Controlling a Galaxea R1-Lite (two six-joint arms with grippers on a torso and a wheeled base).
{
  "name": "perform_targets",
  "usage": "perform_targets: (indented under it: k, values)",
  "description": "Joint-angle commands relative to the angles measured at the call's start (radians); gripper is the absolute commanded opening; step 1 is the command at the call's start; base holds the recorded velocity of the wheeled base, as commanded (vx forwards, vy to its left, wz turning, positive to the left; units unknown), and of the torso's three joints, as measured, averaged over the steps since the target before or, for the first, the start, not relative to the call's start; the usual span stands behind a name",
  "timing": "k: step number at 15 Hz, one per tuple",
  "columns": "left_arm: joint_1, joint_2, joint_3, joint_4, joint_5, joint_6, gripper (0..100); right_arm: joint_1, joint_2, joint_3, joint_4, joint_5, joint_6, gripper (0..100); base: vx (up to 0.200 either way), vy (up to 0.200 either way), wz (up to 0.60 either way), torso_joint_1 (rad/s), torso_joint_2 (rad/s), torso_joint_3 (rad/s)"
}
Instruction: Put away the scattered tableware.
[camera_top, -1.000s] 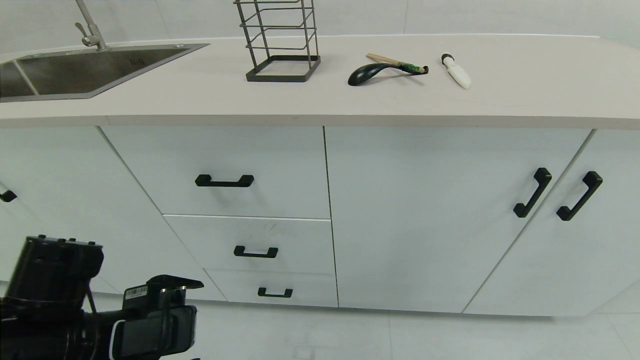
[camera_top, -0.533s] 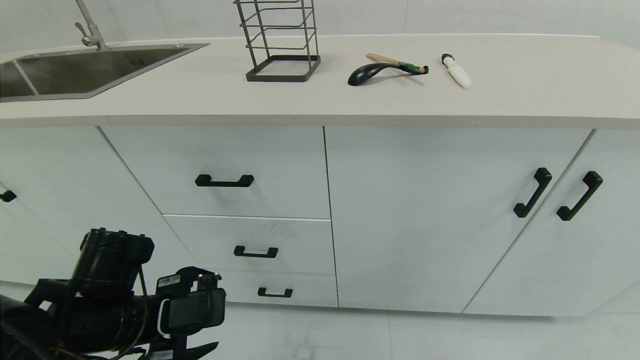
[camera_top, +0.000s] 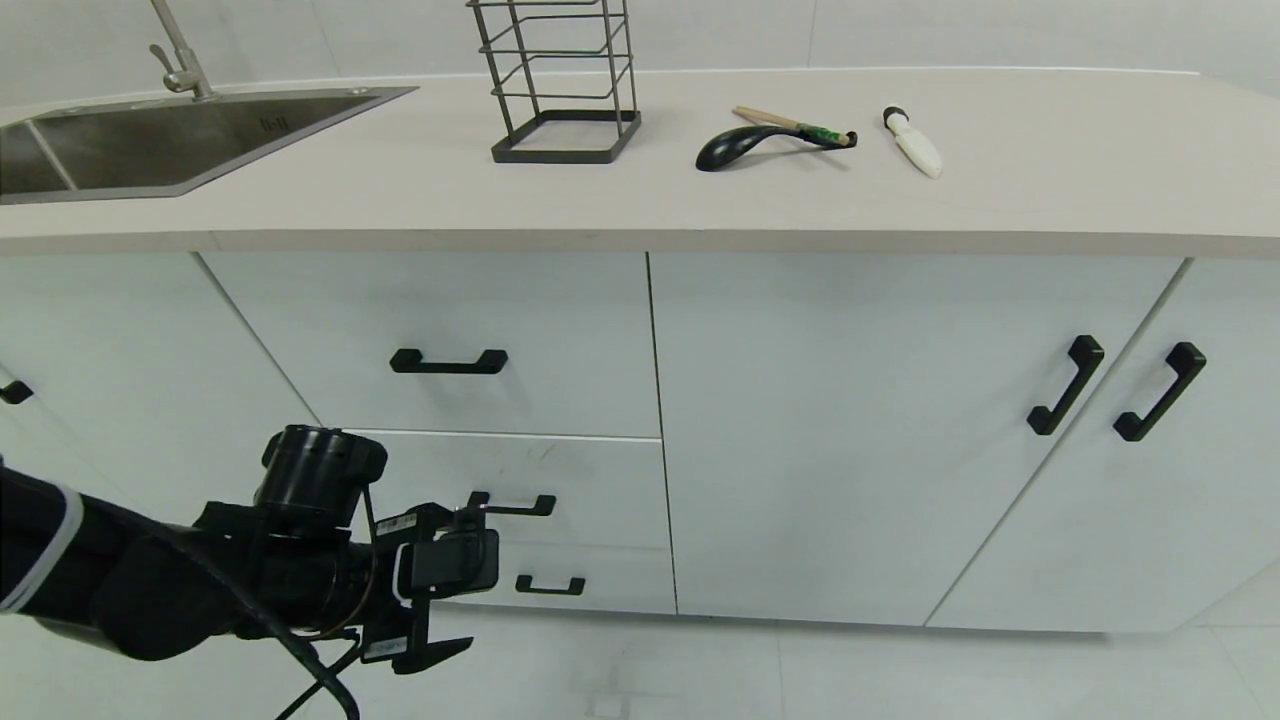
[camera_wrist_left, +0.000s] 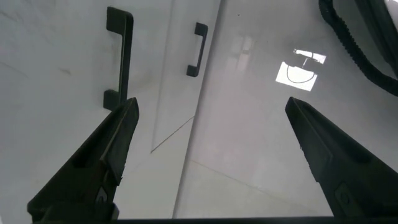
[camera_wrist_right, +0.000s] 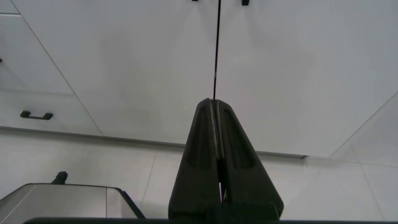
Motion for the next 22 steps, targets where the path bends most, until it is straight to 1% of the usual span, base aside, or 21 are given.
perform_targets:
  k: [1,2,3,5,7,10,13,15,16,22]
  values:
    - [0.001,0.068,-0.032,-0.006,0.018,0.000,100,0.000,0.001,0.000,0.000,0.000,0.001,0,0.000,0.000,0.00,0.000,0.00,0.000]
    - [0.001,0.072,-0.037,-0.011,0.021,0.001,100,0.000,0.001,0.001,0.000,0.000,-0.001,0,0.000,0.000,0.00,0.000,0.00,0.000]
    - [0.000,0.105,-0.057,-0.051,0.027,0.008,100,0.000,0.001,0.001,0.000,0.000,-0.001,0,0.000,0.000,0.00,0.000,0.00,0.000]
    - [0.000,0.143,-0.066,-0.103,0.033,0.009,100,0.000,0.001,0.001,0.000,0.000,-0.001,0,0.000,0.000,0.00,0.000,0.00,0.000]
    - [0.000,0.158,-0.068,-0.124,0.033,0.008,100,0.000,0.001,0.000,0.000,0.000,-0.001,0,0.000,0.000,0.00,0.000,0.00,0.000]
    - [0.000,0.190,-0.080,-0.126,0.032,0.009,100,0.000,0.001,0.001,0.000,0.000,0.001,0,0.000,0.000,0.00,0.000,0.00,0.000]
    - [0.000,0.233,-0.135,-0.126,0.032,0.012,100,0.000,0.001,0.000,0.000,0.000,-0.001,0,0.000,0.000,0.00,0.000,0.00,0.000]
    - [0.000,0.273,-0.173,-0.126,0.032,0.038,100,0.000,0.001,0.001,0.000,0.000,-0.001,0,0.000,0.000,0.00,0.000,0.00,0.000]
    - [0.001,0.282,-0.187,-0.126,0.032,0.043,100,0.000,0.001,0.001,0.000,0.000,-0.001,0,0.000,0.000,0.00,0.000,0.00,0.000]
    - [0.007,0.304,-0.192,-0.158,0.033,0.041,100,0.000,0.001,0.000,0.000,0.000,0.001,0,0.000,0.000,0.00,0.000,0.00,0.000]
